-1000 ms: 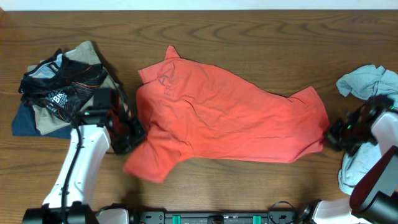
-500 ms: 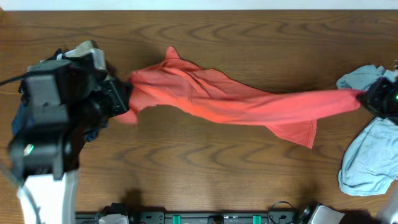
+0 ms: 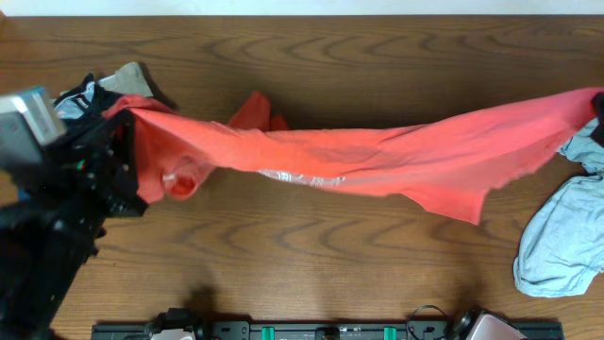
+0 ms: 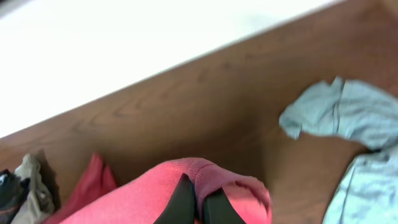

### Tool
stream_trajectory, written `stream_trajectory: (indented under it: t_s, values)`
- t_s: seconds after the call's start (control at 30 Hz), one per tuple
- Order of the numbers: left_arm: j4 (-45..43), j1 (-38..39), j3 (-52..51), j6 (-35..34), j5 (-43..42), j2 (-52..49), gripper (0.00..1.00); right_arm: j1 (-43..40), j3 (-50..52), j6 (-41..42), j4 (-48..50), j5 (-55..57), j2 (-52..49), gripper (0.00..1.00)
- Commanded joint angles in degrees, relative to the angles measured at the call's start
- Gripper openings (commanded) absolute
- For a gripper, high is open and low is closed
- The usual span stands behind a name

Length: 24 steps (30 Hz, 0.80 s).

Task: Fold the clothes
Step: 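Lift the shirt with both grippers and swing it toward the far side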

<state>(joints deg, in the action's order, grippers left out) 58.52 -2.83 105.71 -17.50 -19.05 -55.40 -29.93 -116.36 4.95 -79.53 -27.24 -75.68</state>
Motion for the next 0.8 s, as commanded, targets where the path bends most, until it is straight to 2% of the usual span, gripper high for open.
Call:
stream_trajectory:
  t_s: [0.0, 0.27, 0.47, 0.63, 0.77]
  values:
    - [0.4, 0.0, 0.5, 1.2, 2.2, -1.4, 0.06, 0.8, -3.0, -0.8, 0.2, -0.6, 0.5, 0.01]
    - [6.0, 0.0, 0.5, 1.2, 2.0, -12.4, 0.06, 2.3, -3.0, -2.6, 0.4, 0.0, -5.8, 0.01]
    - [6.9, 0.0, 0.5, 2.7, 1.8, -26.2, 0.06, 10.7, -3.0, -3.9, 1.8, 4.9, -15.2, 0.01]
    - [-1.8, 0.0, 0.5, 3.4, 1.8, -36.2, 0.06, 15.9, -3.0, -0.9, 10.2, 11.1, -24.4, 0.01]
    - [-17.9, 0.0, 0.6, 3.7, 1.8, -40.9, 0.06, 17.6, -3.0, 5.2, 25.9, 11.4, -29.9, 0.01]
